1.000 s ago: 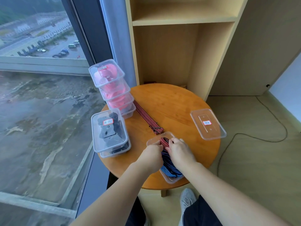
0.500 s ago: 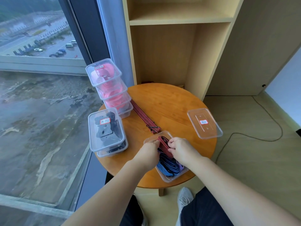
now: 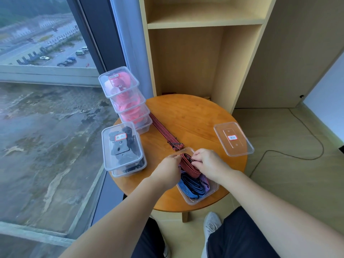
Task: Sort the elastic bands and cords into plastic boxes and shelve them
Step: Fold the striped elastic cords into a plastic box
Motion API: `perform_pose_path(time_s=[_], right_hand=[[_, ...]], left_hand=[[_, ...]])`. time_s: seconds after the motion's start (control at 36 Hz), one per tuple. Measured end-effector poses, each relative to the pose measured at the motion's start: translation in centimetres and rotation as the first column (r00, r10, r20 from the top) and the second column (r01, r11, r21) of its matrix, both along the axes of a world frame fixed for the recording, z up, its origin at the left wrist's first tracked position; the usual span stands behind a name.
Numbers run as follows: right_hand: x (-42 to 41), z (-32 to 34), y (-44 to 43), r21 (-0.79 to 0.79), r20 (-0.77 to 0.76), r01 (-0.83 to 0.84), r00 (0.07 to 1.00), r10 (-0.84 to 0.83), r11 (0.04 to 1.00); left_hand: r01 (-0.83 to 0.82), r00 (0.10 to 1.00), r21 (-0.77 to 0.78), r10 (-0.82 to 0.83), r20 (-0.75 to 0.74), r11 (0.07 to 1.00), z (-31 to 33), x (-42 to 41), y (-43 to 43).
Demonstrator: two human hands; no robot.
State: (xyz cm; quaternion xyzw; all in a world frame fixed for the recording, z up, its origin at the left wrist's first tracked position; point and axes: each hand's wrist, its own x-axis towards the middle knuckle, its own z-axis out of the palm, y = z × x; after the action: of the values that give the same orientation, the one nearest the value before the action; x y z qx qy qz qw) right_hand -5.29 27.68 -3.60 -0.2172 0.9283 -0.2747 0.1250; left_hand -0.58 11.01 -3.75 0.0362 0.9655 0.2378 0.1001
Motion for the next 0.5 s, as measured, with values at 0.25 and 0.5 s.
perform_pose_path(time_s=[0.25,0.5], right_hand=[[-1.8,3.2,-1.0,-0.006,-0.035,-0.062,0.997,0.062,0.998],[-6.4,4.2,-4.1,0.088,0.035,-0.003,0.999,0.0,0.996]], left_hand=[[-0.141,0.985,0.047,0.145,-0.089,0.989,1.0,0.4,-0.8],[-0.307,0.938,0.13,0.323,-0.128,0.943,0.8,0.1,-0.8]])
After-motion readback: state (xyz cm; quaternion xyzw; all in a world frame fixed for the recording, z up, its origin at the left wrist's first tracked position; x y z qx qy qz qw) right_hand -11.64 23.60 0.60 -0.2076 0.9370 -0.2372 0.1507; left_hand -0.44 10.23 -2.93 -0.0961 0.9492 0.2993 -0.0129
